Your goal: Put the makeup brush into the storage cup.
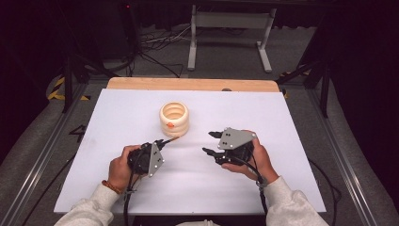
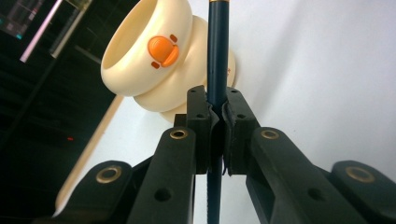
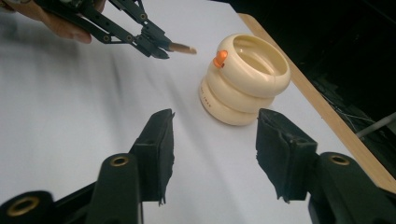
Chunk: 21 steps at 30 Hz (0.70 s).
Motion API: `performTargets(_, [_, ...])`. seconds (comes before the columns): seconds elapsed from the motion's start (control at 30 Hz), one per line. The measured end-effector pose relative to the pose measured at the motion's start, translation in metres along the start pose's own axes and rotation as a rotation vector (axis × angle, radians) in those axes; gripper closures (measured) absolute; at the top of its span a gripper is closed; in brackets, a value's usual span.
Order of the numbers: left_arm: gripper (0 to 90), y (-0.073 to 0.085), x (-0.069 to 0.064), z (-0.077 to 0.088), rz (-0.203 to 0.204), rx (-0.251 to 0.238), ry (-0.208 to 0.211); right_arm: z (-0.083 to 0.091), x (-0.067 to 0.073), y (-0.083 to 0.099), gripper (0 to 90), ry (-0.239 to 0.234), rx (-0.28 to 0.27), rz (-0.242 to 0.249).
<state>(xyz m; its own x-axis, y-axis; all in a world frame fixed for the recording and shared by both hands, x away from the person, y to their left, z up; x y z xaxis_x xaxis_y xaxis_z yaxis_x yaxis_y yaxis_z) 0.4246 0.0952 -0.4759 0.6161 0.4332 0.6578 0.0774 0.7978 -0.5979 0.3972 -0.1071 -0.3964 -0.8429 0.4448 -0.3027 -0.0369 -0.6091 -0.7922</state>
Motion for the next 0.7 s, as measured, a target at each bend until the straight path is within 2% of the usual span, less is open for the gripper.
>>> performTargets(0.03, [83.4, 0.000, 0.001, 0.001, 0.030, -0.010, 0.014, 0.004, 0.000, 0.006, 43.4, 0.012, -0.011, -0.009])
performTargets(0.07, [83.4, 0.000, 0.005, 0.002, 0.080, -0.031, 0.035, 0.005, 0.000, 0.008, 42.6, 0.015, -0.017, -0.012])
performTargets(0.1, [83.4, 0.000, 0.005, 0.002, 0.080, -0.031, 0.035, 0.005, 0.000, 0.008, 42.6, 0.015, -0.017, -0.012])
performTargets(0.17, [83.4, 0.000, 0.009, 0.004, 0.172, -0.071, 0.075, 0.010, -0.001, 0.016, 39.8, 0.028, -0.030, -0.028])
performTargets(0.27, [83.4, -0.001, 0.012, 0.007, 0.250, -0.107, 0.114, 0.017, -0.004, 0.027, 36.5, 0.048, -0.051, -0.056])
performTargets(0.3, [83.4, 0.000, 0.013, 0.007, 0.268, -0.115, 0.122, 0.019, -0.005, 0.030, 35.1, 0.051, -0.056, -0.064])
performTargets(0.33, [83.4, 0.000, 0.013, 0.007, 0.268, -0.115, 0.122, 0.019, -0.005, 0.030, 35.1, 0.051, -0.056, -0.064])
performTargets(0.37, [83.4, -0.001, 0.014, 0.008, 0.293, -0.126, 0.134, 0.023, -0.008, 0.037, 33.8, 0.068, -0.061, -0.079])
performTargets(0.5, [83.4, -0.001, 0.019, 0.010, 0.387, -0.179, 0.186, 0.029, -0.011, 0.045, 31.5, 0.080, -0.068, -0.101])
performTargets(0.53, [83.4, -0.001, 0.019, 0.010, 0.387, -0.179, 0.186, 0.030, -0.011, 0.048, 29.8, 0.086, -0.066, -0.106])
performTargets(0.7, [83.4, 0.000, 0.026, 0.014, 0.474, -0.221, 0.221, 0.035, -0.013, 0.060, 26.2, 0.099, -0.066, -0.123])
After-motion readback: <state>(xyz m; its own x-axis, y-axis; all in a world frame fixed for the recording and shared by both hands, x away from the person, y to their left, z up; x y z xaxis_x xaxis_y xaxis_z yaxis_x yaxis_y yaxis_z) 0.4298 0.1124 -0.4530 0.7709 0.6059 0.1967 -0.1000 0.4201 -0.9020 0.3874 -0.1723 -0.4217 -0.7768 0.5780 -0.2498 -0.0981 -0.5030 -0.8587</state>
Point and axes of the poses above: each handheld gripper's, and its own axes: z roughly backward along the jaws, y roughly out of its underside, x roughly to its left, the point moved 9 cm from there along -z, roughly forward along the jaws, and after that the axes turned 4 degrees about -z, right-handed, at the moved point
